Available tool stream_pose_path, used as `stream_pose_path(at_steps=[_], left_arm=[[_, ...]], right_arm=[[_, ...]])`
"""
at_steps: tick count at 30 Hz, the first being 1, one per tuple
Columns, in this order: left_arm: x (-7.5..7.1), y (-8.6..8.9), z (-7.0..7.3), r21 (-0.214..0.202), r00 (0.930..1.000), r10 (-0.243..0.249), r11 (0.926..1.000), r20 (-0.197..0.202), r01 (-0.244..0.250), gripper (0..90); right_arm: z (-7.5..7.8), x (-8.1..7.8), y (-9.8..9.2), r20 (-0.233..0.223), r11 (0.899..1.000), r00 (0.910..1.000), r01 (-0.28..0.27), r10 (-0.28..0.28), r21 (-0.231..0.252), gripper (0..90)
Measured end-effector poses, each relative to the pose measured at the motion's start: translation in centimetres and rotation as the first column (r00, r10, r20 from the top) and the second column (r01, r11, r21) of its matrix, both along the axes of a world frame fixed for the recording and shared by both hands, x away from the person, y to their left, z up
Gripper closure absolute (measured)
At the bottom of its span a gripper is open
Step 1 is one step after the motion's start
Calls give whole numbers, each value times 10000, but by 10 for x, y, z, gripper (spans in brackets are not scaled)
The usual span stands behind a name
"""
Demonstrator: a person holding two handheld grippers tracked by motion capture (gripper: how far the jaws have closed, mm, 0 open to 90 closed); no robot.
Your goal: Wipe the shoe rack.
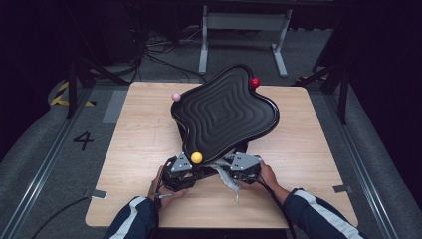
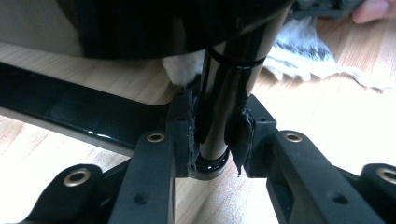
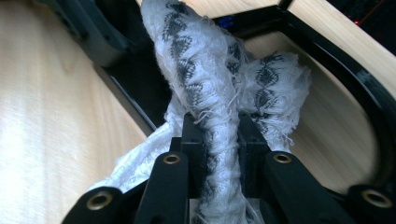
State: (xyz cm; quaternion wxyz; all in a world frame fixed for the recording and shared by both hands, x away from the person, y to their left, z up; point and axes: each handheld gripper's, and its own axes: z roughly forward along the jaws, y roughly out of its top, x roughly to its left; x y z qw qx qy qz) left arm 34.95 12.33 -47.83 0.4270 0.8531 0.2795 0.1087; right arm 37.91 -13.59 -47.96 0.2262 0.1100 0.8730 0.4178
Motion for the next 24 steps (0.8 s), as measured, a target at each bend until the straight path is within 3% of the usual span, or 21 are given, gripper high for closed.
stream_pose_path(at_steps=[8,14,17,24], left_arm=[[0,0,0,91,10000,-58,9999,38,58,712],[1,0,0,73,9999,-96,9999,31,96,710],[0,0,0,124,9999,-114,9999,35,113,708],[1,0,0,18,10000,-94,10000,4,94,707]], right_arm=[[-1,19,-21,340,9948,9944,1010,-1005,-150,777],[-1,40,-44,232,9794,9792,2017,-2015,-69,776],[-1,45,-51,465,9684,9677,2488,-2477,-186,773],[-1,45,-53,513,9622,9613,2717,-2705,-172,774]])
